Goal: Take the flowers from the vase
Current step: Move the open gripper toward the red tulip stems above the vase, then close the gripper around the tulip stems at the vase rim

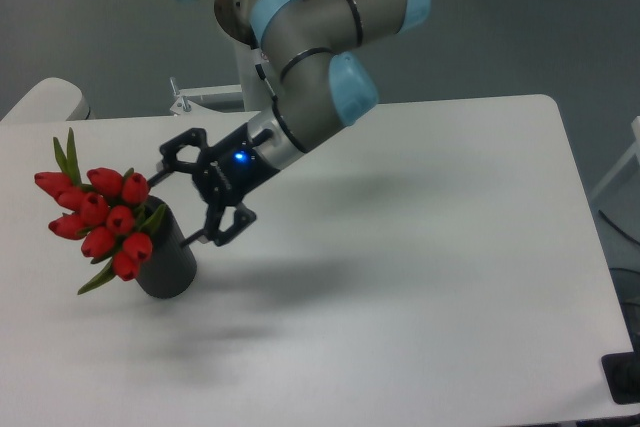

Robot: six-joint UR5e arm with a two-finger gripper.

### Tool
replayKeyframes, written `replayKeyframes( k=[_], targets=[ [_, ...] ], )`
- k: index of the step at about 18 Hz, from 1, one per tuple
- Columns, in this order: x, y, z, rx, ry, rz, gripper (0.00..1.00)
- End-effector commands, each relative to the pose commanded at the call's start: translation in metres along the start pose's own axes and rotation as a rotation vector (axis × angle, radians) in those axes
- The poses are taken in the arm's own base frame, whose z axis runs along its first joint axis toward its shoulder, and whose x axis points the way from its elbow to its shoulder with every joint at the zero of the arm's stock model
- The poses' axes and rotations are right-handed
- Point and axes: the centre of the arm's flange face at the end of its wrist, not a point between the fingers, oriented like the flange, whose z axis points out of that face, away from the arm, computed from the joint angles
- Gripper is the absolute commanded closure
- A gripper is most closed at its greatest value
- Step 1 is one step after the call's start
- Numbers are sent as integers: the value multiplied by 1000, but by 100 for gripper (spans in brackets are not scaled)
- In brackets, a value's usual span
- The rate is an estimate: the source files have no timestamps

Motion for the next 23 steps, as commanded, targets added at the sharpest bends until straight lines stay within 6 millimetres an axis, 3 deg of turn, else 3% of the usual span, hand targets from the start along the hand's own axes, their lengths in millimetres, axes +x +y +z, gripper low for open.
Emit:
replayKeyframes(
  k=[7, 13, 17, 19, 21, 23],
  targets=[
    [-1, 2, 16, -7, 18, 17, 0],
    [6, 2, 44, -19, 61, 36, 0],
    [7, 1, 45, -18, 62, 43, 0],
    [7, 0, 45, -17, 59, 48, 21],
    [5, 1, 46, -14, 55, 57, 59],
    [5, 0, 45, -10, 41, 85, 85]
  ],
)
